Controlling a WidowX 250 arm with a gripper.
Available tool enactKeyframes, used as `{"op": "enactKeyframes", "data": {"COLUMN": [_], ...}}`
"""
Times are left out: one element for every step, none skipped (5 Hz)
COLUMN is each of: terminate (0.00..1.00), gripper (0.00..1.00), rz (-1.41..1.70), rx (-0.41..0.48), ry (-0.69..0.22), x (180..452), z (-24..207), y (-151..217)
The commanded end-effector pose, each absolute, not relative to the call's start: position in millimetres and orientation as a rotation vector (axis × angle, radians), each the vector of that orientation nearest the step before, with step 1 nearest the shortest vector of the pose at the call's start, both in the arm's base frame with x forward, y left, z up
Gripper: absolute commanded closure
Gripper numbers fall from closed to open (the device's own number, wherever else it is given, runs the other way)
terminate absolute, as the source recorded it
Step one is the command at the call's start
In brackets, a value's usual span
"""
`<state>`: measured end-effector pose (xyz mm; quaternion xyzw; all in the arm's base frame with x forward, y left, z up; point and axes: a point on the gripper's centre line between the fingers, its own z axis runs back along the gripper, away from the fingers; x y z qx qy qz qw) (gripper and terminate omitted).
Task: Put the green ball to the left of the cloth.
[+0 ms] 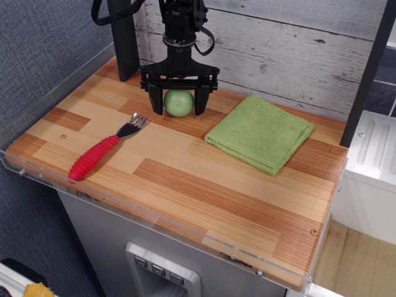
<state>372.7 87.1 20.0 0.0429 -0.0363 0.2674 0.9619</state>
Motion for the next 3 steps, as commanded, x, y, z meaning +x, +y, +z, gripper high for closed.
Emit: {"op": "enactKeyframes", "data": {"terminate": [0.00, 0.00, 0.00], "gripper": [0.00, 0.00, 0.00], "rz": [0.547, 0.551, 0.550], "rx": [0.090, 0.086, 0.088], "ry": [-0.130, -0.139, -0.138], "x": [372.8, 371.3, 369.1], "z": [48.0, 54.5, 58.7], "y": [88.6, 87.9, 88.4]}}
